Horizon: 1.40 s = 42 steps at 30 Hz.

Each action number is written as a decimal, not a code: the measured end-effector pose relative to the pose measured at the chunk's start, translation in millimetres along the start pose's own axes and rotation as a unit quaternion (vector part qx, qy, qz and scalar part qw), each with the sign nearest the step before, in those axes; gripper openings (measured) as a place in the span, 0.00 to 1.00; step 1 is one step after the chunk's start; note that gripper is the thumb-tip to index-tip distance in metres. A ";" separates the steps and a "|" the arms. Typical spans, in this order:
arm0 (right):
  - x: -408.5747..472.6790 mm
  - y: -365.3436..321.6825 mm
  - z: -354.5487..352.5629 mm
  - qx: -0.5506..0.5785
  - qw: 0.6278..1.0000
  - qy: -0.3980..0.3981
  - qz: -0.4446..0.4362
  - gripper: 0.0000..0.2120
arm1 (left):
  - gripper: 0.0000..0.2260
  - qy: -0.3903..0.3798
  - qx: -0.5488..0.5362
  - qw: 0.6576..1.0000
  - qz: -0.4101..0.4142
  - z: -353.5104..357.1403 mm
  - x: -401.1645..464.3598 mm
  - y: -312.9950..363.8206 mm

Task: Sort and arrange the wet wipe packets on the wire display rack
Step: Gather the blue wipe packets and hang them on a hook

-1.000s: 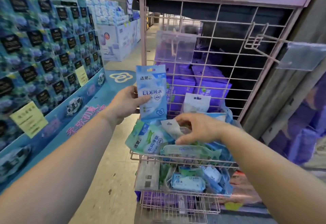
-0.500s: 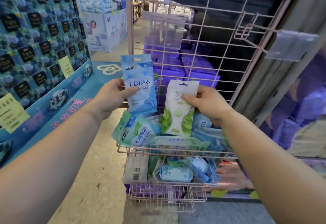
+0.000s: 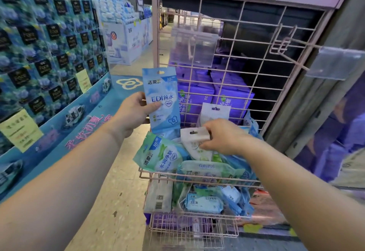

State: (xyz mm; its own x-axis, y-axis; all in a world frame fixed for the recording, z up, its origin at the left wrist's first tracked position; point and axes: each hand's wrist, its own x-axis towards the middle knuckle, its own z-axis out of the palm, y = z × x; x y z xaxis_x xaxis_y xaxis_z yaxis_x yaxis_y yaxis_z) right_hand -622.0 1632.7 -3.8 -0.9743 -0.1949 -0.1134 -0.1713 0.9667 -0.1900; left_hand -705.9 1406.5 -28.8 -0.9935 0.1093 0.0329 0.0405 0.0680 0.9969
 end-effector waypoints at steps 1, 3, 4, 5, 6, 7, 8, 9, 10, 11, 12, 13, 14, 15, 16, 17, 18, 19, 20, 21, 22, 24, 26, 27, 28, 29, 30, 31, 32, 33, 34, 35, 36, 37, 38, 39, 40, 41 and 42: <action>1.8 -5.7 3.0 -0.018 1.000 0.001 -0.003 0.11 | 0.13 0.003 -0.004 1.000 0.003 -0.6 -1.5 1.4; 4.5 -14.0 0.8 0.040 0.999 0.014 0.011 0.18 | 0.10 0.011 -0.009 1.000 0.013 -4.2 -3.7 3.9; 7.1 -17.3 -1.9 0.091 0.995 0.035 0.017 0.20 | 0.09 0.017 -0.008 1.000 0.017 -7.0 -4.8 4.9; 10.7 -20.8 -4.6 0.124 0.990 0.070 0.017 0.20 | 0.08 0.022 -0.005 1.000 0.021 -10.6 -6.1 5.8; 16.1 -23.9 -6.5 0.134 0.985 0.111 0.014 0.17 | 0.08 0.028 0.001 0.999 0.024 -14.3 -7.3 6.2; 22.2 -26.8 -7.0 0.129 0.982 0.138 0.011 0.15 | 0.08 0.032 0.007 0.999 0.025 -17.6 -8.7 6.5; 28.4 -29.9 -6.4 0.116 0.982 0.149 0.005 0.13 | 0.08 0.035 0.012 0.999 0.025 -20.7 -9.9 6.6; 34.3 -32.8 -4.8 0.101 0.985 0.142 -0.001 0.12 | 0.08 0.038 0.013 0.999 0.023 -23.7 -10.9 6.1; 41.2 -34.8 -1.6 0.082 0.988 0.128 -0.009 0.12 | 0.09 0.041 0.013 0.999 0.020 -25.9 -12.0 5.1; 47.9 -35.7 2.7 0.063 0.992 0.110 -0.016 0.14 | 0.09 0.041 0.013 0.999 0.016 -28.1 -13.3 4.2; 53.9 -35.8 7.5 0.044 0.995 0.091 -0.022 0.16 | 0.11 0.040 0.012 0.999 0.011 -29.9 -14.3 2.7; 58.8 -36.1 11.6 0.026 0.997 0.068 -0.029 0.18 | 0.12 0.040 0.011 0.999 0.007 -31.7 -15.0 1.3; 63.1 -36.0 15.3 0.009 0.998 0.045 -0.039 0.22 | 0.12 0.041 0.010 0.999 0.003 -33.2 -15.6 0.0; 66.6 -36.1 18.5 -0.004 0.999 0.021 -0.049 0.25 | 0.12 0.043 0.011 0.999 0.000 -34.8 -16.2 -1.1; 69.8 -36.6 21.1 -0.015 0.998 0.003 -0.063 0.28 | 0.12 0.044 0.011 0.999 -0.001 -35.9 -16.7 -2.1; 72.3 -38.0 22.4 -0.027 0.996 -0.008 -0.079 0.30 | 0.12 0.045 0.012 0.999 -0.001 -36.7 -17.1 -2.8; 75.3 -39.5 23.8 -0.045 0.994 -0.014 -0.097 0.31 | 0.12 0.047 0.013 0.999 0.000 -37.5 -16.9 -3.7; 77.5 -41.3 25.2 -0.068 0.991 -0.018 -0.112 0.31 | 0.12 0.049 0.016 0.999 0.001 -38.1 -16.9 -4.4; 80.0 -42.1 26.9 -0.089 0.988 -0.024 -0.121 0.32 | 0.12 0.051 0.018 0.999 0.003 -38.6 -16.7 -5.3; 81.5 -42.8 27.9 -0.104 0.986 -0.033 -0.123 0.32 | 0.11 0.053 0.019 0.998 0.004 -38.9 -16.6 -6.0; 83.4 -42.6 29.1 -0.111 0.986 -0.045 -0.118 0.33 | 0.11 0.054 0.019 0.998 0.004 -39.2 -16.5 -7.1; 83.9 -43.0 29.4 -0.123 0.985 -0.070 -0.098 0.34 | 0.11 0.056 0.019 0.998 0.003 -40.0 -16.0 -9.2; 83.9 -44.9 27.6 -0.148 0.982 -0.076 -0.084 0.32 | 0.10 0.059 0.017 0.998 0.000 -41.3 -15.7 -11.4; 83.3 -46.8 25.1 -0.163 0.980 -0.081 -0.081 0.31 | 0.09 0.061 0.011 0.998 -0.004 -42.2 -15.7 -12.3; 83.0 -48.5 22.6 -0.174 0.978 -0.089 -0.079 0.30 | 0.08 0.062 0.003 0.998 -0.009 -43.1 -15.6 -13.2; 82.0 -50.1 19.6 -0.174 0.977 -0.094 -0.079 0.30 | 0.08 0.063 -0.005 0.998 -0.014 -44.0 -15.8 -13.7; 81.8 -50.5 17.4 -0.162 0.979 -0.097 -0.076 0.30 | 0.07 0.063 -0.011 0.998 -0.017 -44.8 -16.0 -14.4; 80.9 -50.2 15.2 -0.142 0.982 -0.098 -0.074 0.30 | 0.07 0.062 -0.016 0.998 -0.021 -45.5 -16.8 -15.0; 79.9 -49.3 14.0 -0.122 0.985 -0.098 -0.072 0.30 | 0.07 0.059 -0.021 0.998 -0.024 -45.7 -17.7 -15.7; 78.5 -48.4 13.0 -0.110 0.987 -0.097 -0.071 0.30 | 0.08 0.056 -0.024 0.998 -0.027 -45.8 -18.8 -16.3; 77.8 -46.2 13.5 -0.103 0.988 -0.096 -0.070 0.30 | 0.08 0.053 -0.027 0.998 -0.029 -45.3 -19.5 -17.2; 76.9 -44.0 14.2 -0.090 0.989 -0.093 -0.069 0.29 | 0.08 0.050 -0.030 0.998 -0.032 -44.8 -20.4 -17.6; 75.8 -41.8 15.4 -0.063 0.992 -0.084 -0.071 0.28 | 0.07 0.046 -0.032 0.998 -0.033 -43.6 -20.7 -17.9; 73.3 -40.3 15.5 -0.022 0.995 -0.065 -0.076 0.25 | 0.06 0.041 -0.033 0.998 -0.031 -42.3 -21.1 -17.6; 71.2 -37.4 15.1 0.036 0.996 -0.030 -0.079 0.20 | 0.05 0.035 -0.033 0.998 -0.027 -40.6 -21.3 -17.0; 67.4 -34.0 12.8 0.104 0.992 0.019 -0.075 0.15 | 0.05 0.028 -0.032 0.999 -0.022 -38.5 -21.1 -15.8; 64.1 -28.6 9.0 0.167 0.981 0.077 -0.062 0.11 | 0.06 0.019 -0.031 0.999 -0.015 -35.9 -20.8 -14.7; 60.0 -20.8 3.3 0.207 0.968 0.132 -0.046 0.08 | 0.06 0.012 -0.029 0.999 -0.007 -32.4 -20.7 -13.1; 56.1 -10.2 -3.4 0.222 0.959 0.174 -0.030 0.07 | 0.05 0.005 -0.029 1.000 0.002 -28.0 -20.2 -11.3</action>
State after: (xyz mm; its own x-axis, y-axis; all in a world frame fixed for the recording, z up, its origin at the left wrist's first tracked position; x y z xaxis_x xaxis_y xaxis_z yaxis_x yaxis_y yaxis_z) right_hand -675.4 1612.5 -4.9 -0.9678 -0.1064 0.2281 -0.2245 0.7747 -0.5911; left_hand -689.3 1375.7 -38.7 -0.9942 0.1003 0.0379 0.0392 0.0107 0.9992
